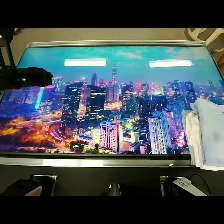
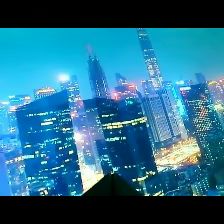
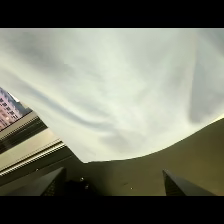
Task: Fold the shirts.
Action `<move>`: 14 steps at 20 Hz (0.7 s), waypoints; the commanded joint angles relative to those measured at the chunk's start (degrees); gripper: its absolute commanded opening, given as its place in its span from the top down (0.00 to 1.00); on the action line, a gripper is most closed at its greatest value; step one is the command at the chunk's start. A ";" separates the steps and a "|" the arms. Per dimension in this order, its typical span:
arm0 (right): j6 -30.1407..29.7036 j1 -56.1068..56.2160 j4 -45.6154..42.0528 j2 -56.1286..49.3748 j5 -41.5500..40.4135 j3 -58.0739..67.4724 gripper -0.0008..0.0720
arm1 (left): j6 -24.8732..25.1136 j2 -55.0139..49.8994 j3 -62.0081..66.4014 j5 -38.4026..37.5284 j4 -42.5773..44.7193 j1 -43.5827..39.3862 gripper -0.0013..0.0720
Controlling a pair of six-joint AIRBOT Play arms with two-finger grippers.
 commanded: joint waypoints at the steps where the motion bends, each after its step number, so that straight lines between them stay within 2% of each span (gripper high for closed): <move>1: -4.33 0.09 3.65 0.04 -6.86 4.87 0.10 | 0.04 0.20 1.62 0.87 -0.04 0.04 0.94; 3: -7.32 3.10 7.15 0.04 -15.45 14.25 0.09 | 0.07 -0.57 4.92 3.19 3.17 0.02 0.95; 5: -9.53 10.73 5.53 0.04 -24.28 23.63 0.10 | 0.44 -4.13 10.58 1.11 12.61 0.04 0.95; 7: -9.75 21.53 1.29 0.04 -28.44 29.11 0.14 | -0.02 -10.49 16.17 -7.23 21.70 0.44 0.95; 9: -8.57 33.18 -0.90 -0.57 -26.77 29.53 0.14 | -0.70 -16.50 17.66 -14.58 22.45 1.22 0.91; 10: -5.88 38.49 -0.96 -1.90 -23.69 29.53 0.12 | -2.93 -19.19 17.27 -17.49 21.20 1.25 0.64; 11: -3.85 42.62 -0.94 -3.78 -20.02 29.53 0.09 | -4.96 -21.40 16.68 -20.76 20.13 1.22 0.28; 12: -1.81 46.18 -0.92 -6.32 -15.23 29.53 0.05 | -6.01 -23.26 15.52 -24.17 18.18 1.09 0.09; 14: -0.50 50.56 0.42 -11.61 -4.13 29.22 0.05 | -5.84 -22.56 10.01 -24.09 13.31 0.79 0.10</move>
